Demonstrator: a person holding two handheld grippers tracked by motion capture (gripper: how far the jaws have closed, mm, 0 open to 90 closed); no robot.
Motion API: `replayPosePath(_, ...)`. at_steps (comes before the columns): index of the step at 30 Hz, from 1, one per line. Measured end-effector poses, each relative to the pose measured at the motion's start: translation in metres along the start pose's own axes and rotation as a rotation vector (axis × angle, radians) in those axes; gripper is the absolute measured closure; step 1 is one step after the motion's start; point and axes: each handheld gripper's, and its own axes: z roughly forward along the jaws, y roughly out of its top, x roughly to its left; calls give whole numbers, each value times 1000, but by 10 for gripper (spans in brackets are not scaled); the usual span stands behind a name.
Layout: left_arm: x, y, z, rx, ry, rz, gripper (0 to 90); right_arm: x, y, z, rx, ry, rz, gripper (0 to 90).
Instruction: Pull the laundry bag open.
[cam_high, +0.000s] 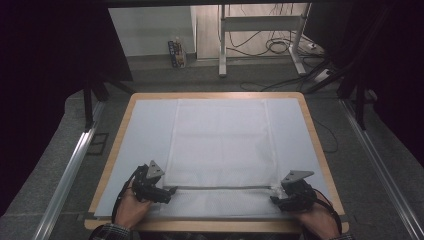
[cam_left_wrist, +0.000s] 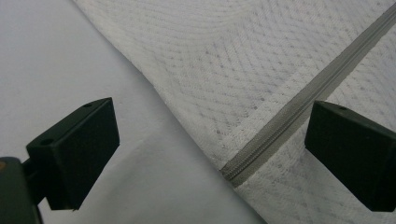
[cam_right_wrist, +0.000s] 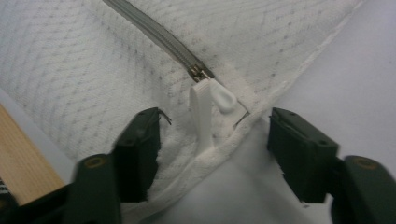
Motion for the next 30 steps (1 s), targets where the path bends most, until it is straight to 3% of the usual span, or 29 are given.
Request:
replayPosePath(2,-1,0,0,1,3,0,30,2,0,-1,-1,1,11,537)
replayPosePath(3,-1,0,0,-1,4,1,30,3,0,-1,-3,-2,19,637)
replayPosePath(7,-1,1,-1,-3,4,2,31,2,-1,-2,-10,19,33,831)
replayPosePath(12,-3,5,-2,-14,-13,-6,36,2,-1,-4,-25,21,20,849)
replayPosePath(18,-11,17,-1,-35,-66,-16,39,2,2,-18,-151,-1,-30,848)
replayPosePath(24,-23,38,4,-84,-175,-28,33,4,3,-24,-180,1,-49,846)
replayPosePath(30,-44,62,21,-83,-246,22,41,5,4,-27,-195,-3,-62,846)
